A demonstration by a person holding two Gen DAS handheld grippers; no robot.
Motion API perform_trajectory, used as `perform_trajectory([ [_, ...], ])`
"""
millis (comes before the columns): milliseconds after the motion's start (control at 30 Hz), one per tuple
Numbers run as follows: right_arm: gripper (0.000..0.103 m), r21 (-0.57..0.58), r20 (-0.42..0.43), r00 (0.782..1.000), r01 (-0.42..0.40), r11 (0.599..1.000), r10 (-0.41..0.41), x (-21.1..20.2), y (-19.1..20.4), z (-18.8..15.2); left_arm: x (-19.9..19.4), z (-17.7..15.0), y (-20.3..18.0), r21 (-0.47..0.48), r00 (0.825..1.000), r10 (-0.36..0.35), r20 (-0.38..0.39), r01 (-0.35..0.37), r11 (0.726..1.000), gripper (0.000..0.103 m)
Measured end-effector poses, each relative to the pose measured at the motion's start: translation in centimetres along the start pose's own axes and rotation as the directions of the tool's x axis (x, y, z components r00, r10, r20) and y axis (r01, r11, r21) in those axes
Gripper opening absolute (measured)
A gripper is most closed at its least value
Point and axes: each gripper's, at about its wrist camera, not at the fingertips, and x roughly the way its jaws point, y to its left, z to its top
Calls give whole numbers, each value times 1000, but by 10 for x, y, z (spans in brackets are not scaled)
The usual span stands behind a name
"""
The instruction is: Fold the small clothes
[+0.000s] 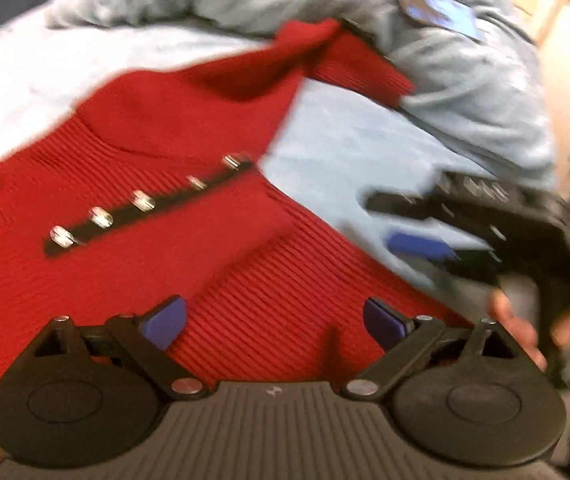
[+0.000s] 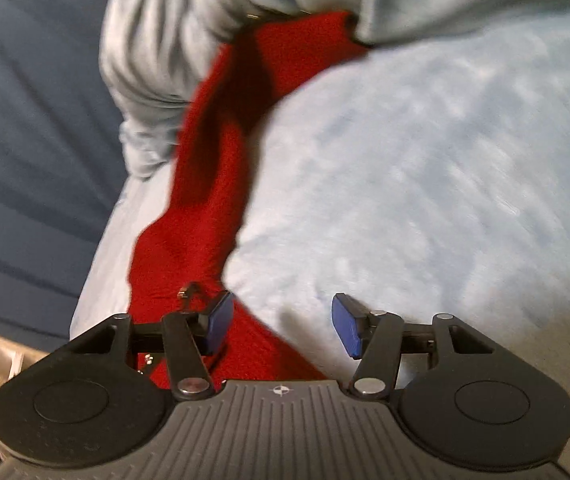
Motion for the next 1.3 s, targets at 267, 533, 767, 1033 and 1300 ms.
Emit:
perform_trajectory([
  [267, 56, 30, -18, 1000, -3, 1000, 3, 2, -5, 1, 61, 27, -18, 262, 953, 297, -62, -271, 926, 95],
  [533, 56, 28, -27, 1000, -3, 1000, 4, 6, -4, 4, -44, 69, 58, -323, 888, 415, 199, -340, 883, 9],
  [767, 56, 30, -34, 999, 1, 1000, 0, 6, -4, 2, -108, 87, 108, -530, 742, 623, 248, -434, 729, 10],
  [1033, 56, -15, -29, 1000, 6, 1000, -6, 8, -1, 0, 19, 96, 30, -285, 950, 282, 136, -235, 929, 84],
  [1300, 56, -17, -33, 999, 1, 1000, -1, 8, -2, 0, -108, 15, 150, -577, 693, 704, 156, -514, 635, 102],
])
